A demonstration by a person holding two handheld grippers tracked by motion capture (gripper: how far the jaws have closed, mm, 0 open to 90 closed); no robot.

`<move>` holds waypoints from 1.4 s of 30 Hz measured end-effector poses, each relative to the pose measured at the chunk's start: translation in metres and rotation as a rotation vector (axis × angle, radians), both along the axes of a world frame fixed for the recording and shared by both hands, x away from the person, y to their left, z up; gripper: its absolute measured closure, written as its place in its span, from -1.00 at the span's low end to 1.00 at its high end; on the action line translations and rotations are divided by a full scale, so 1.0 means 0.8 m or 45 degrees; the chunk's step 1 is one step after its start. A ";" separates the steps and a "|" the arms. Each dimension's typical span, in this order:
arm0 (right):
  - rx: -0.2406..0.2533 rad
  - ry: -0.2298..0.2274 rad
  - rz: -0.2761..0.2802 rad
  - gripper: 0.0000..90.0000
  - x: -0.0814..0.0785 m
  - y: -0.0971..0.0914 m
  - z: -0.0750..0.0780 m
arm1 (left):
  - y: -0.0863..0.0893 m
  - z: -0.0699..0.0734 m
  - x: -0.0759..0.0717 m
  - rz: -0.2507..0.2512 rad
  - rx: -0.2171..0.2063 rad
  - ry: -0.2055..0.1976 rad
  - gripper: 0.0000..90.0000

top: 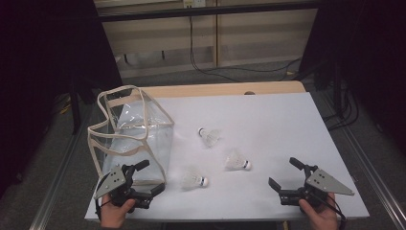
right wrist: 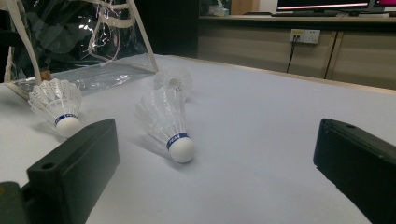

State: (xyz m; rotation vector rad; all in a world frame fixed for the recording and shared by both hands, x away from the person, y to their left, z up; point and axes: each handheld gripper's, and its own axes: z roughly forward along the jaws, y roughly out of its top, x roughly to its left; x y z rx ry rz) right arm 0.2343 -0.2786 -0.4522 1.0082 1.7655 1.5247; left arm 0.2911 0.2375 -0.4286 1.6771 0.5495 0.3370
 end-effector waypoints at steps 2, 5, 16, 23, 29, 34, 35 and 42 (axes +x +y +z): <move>0.000 0.002 0.001 -0.99 0.000 0.000 0.000 | 0.000 0.000 0.000 -0.003 -0.010 0.005 -0.94; 0.001 -0.003 0.007 -0.99 0.000 0.001 0.000 | 0.000 0.001 -0.001 -0.004 -0.009 -0.002 -0.94; 0.004 -0.010 0.008 -0.99 0.001 0.001 0.001 | -0.003 0.001 -0.002 -0.017 -0.013 0.008 -0.94; 0.007 -0.016 0.008 -0.99 0.002 0.000 0.002 | -0.004 0.001 -0.004 -0.025 -0.012 0.019 -0.94; 0.013 -0.015 0.011 -0.99 0.004 0.003 0.002 | -0.004 0.001 -0.006 -0.029 -0.025 0.028 -0.94; 0.009 -0.018 0.021 -0.99 0.005 0.004 0.002 | -0.006 0.002 -0.008 -0.043 -0.026 0.024 -0.94; 0.006 -0.019 0.021 -0.99 0.005 0.004 0.002 | -0.006 0.002 -0.008 -0.047 -0.029 0.027 -0.94; 0.014 -0.022 0.018 -0.99 0.006 0.004 0.002 | -0.012 0.002 -0.011 -0.082 -0.020 0.038 -0.94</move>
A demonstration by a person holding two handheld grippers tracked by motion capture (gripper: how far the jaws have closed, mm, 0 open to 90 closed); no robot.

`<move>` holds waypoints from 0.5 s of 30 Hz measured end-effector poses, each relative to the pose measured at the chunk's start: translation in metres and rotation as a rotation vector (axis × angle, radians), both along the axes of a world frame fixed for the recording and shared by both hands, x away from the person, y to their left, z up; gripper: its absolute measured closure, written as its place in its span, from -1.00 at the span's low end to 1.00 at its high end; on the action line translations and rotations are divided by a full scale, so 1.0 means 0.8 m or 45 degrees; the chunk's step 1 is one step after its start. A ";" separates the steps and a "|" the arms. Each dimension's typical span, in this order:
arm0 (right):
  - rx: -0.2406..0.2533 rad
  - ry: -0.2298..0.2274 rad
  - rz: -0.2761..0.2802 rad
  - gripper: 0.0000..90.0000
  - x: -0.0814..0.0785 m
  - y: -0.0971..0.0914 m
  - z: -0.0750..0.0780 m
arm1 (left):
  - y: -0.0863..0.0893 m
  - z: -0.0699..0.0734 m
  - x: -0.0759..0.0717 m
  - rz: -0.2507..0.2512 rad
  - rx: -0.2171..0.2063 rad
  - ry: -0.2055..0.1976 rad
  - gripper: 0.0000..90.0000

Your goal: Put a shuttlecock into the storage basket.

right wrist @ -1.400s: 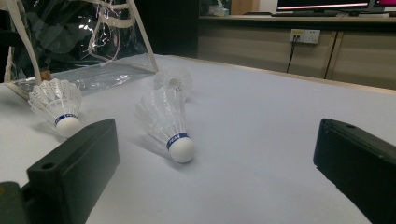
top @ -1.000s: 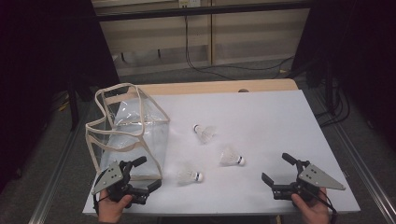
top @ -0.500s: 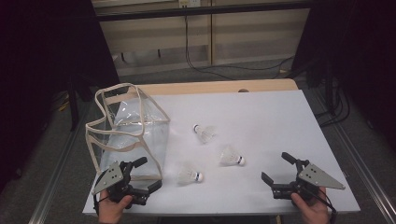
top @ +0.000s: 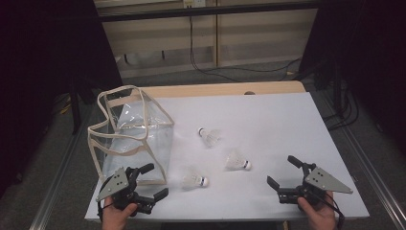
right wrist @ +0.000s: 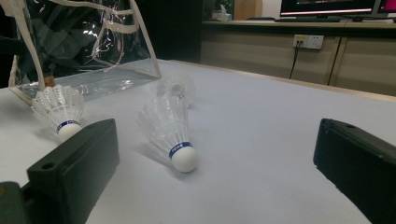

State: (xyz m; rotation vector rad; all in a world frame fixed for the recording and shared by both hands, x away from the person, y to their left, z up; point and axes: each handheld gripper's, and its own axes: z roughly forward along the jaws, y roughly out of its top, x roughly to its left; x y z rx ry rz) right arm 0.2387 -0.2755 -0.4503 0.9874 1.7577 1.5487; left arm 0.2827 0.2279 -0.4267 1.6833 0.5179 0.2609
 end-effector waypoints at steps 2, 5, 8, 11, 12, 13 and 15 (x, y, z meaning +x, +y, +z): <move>-0.002 0.002 0.003 -0.99 0.000 0.001 0.000 | -0.002 0.001 -0.001 -0.012 -0.008 0.003 -0.94; -0.010 -0.005 0.009 -0.99 0.000 0.002 0.000 | -0.005 0.001 -0.002 -0.028 -0.006 0.004 -0.94; -0.007 -0.004 0.007 -0.99 0.001 0.002 0.000 | -0.009 0.001 -0.002 -0.052 0.001 0.007 -0.94; -0.005 -0.002 0.005 -0.99 0.001 0.001 0.000 | -0.012 0.001 -0.002 -0.058 -0.001 0.011 -0.94; -0.007 -0.002 0.004 -0.99 0.001 0.001 0.000 | -0.012 0.001 -0.002 -0.061 -0.005 0.014 -0.94; -0.008 -0.002 0.003 -0.99 0.001 0.001 0.000 | -0.013 0.001 -0.002 -0.064 -0.005 0.015 -0.94; -0.007 -0.003 0.005 -0.99 0.001 0.001 0.000 | -0.014 0.000 -0.002 -0.075 -0.001 0.013 -0.94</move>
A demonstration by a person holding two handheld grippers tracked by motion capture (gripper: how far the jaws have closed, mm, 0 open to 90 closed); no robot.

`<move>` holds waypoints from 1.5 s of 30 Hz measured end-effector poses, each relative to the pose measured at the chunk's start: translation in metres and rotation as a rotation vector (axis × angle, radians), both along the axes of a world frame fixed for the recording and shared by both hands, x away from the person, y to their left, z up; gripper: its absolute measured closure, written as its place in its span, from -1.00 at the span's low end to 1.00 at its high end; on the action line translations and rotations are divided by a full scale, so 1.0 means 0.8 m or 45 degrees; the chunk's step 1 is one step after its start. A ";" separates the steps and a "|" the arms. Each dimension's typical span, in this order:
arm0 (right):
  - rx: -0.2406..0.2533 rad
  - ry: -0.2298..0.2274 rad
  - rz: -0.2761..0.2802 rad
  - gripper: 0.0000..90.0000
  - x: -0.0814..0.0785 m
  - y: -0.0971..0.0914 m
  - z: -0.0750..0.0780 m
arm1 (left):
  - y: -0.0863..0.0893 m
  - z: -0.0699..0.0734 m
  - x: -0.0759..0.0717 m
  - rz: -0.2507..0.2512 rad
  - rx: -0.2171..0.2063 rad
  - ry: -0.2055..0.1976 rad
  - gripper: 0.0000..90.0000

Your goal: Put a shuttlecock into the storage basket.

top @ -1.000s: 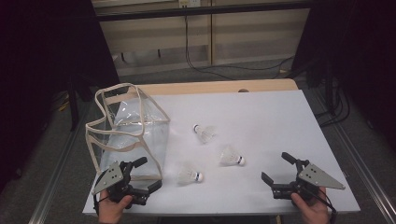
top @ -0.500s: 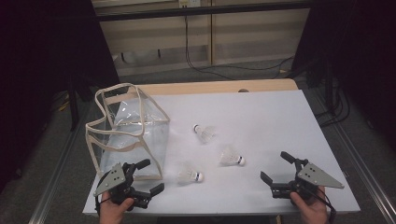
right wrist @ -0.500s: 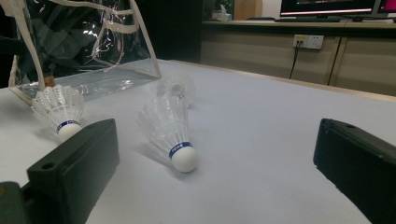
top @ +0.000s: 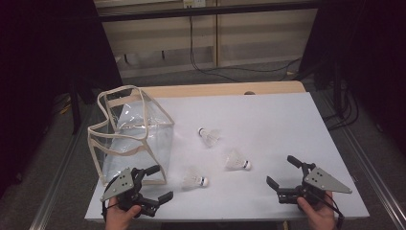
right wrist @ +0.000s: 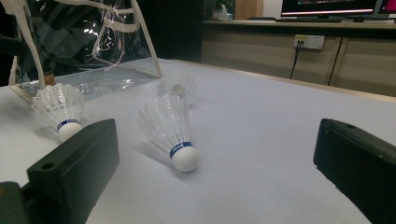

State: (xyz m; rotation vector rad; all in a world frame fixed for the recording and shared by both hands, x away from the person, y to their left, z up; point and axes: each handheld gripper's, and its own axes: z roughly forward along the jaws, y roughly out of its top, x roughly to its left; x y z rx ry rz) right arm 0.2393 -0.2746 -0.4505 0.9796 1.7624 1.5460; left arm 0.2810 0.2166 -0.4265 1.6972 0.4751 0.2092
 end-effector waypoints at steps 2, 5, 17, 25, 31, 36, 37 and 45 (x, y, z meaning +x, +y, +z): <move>-0.002 0.000 0.000 -0.99 0.000 0.000 0.000 | -0.002 0.000 0.000 -0.004 0.006 0.005 -0.94; -0.003 -0.002 -0.001 -0.99 0.000 0.000 0.000 | -0.003 0.000 0.000 -0.010 0.010 0.008 -0.94; -0.001 -0.002 -0.005 -0.99 0.000 0.000 0.001 | -0.011 -0.002 0.000 -0.044 0.042 0.022 -0.93; -0.005 -0.002 -0.007 -0.99 0.000 0.000 0.000 | -0.021 -0.001 0.000 -0.063 0.089 0.030 -0.94; -0.001 -0.003 -0.007 -0.99 0.000 0.000 0.001 | -0.029 -0.003 0.001 -0.090 0.137 0.065 -0.93; -0.003 -0.006 -0.007 -0.99 0.000 0.000 0.001 | -0.038 -0.004 0.001 -0.094 0.176 0.092 -0.93; -0.002 -0.005 -0.008 -0.99 0.000 0.000 0.001 | -0.039 -0.005 0.002 -0.090 0.185 0.100 -0.93; -0.003 -0.004 -0.006 -0.99 0.000 0.000 0.001 | -0.047 -0.007 0.008 -0.061 0.230 0.179 -0.90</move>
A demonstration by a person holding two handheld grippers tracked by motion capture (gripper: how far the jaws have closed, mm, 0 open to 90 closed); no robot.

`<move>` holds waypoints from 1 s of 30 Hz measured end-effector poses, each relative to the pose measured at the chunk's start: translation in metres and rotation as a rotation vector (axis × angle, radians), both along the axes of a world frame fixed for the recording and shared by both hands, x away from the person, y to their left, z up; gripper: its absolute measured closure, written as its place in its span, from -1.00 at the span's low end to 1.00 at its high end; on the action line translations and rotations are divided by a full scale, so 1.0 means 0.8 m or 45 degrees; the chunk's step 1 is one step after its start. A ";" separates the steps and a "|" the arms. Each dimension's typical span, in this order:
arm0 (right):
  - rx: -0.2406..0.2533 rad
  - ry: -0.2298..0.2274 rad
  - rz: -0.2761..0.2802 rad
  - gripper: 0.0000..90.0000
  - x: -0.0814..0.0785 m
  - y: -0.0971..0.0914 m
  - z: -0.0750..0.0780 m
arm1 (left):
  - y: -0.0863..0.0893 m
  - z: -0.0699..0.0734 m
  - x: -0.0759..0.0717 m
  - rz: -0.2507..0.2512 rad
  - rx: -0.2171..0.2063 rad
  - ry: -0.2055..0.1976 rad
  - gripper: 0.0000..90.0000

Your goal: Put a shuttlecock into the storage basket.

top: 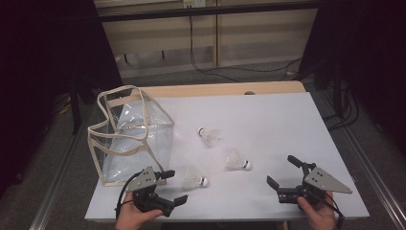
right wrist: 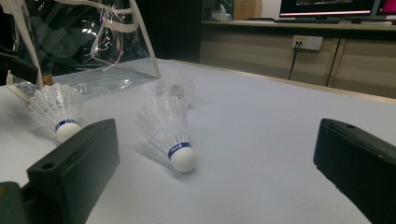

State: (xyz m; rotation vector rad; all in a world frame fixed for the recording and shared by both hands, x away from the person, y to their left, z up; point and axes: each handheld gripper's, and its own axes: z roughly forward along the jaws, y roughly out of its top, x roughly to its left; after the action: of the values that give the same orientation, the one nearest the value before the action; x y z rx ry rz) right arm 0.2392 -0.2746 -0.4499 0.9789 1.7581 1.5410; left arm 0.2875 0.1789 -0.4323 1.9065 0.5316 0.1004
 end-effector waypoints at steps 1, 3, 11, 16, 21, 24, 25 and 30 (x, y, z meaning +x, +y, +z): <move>-0.001 0.001 -0.001 -0.99 0.000 0.000 0.000 | -0.001 0.000 0.000 0.004 0.003 0.006 -0.90; -0.004 -0.002 -0.001 -0.99 0.000 0.000 0.000 | -0.002 -0.001 0.002 -0.006 0.030 0.010 -0.88; -0.007 -0.004 -0.001 -0.99 0.000 0.000 0.001 | -0.009 -0.004 0.006 -0.005 0.075 0.063 -0.76; -0.009 -0.003 -0.001 -0.99 0.000 0.000 0.000 | -0.013 -0.006 0.009 -0.010 0.101 0.080 -0.71; -0.010 -0.003 0.000 -0.99 0.000 0.000 0.000 | -0.015 -0.008 0.012 0.005 0.118 0.105 -0.66; -0.012 -0.004 0.001 -0.99 0.000 0.000 0.001 | -0.017 -0.009 0.014 0.015 0.122 0.116 -0.63; -0.009 -0.003 0.000 -0.99 0.000 0.000 0.001 | -0.017 -0.009 0.014 0.015 0.129 0.115 -0.62; -0.011 -0.005 0.000 -0.99 0.000 0.000 0.001 | -0.021 -0.010 0.017 -0.002 0.145 0.139 -0.57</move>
State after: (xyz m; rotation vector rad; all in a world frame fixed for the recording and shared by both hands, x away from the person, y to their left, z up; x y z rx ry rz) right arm 0.2392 -0.2745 -0.4493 0.9709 1.7606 1.5333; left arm 0.3008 0.1624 -0.4405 2.0317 0.6091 0.0260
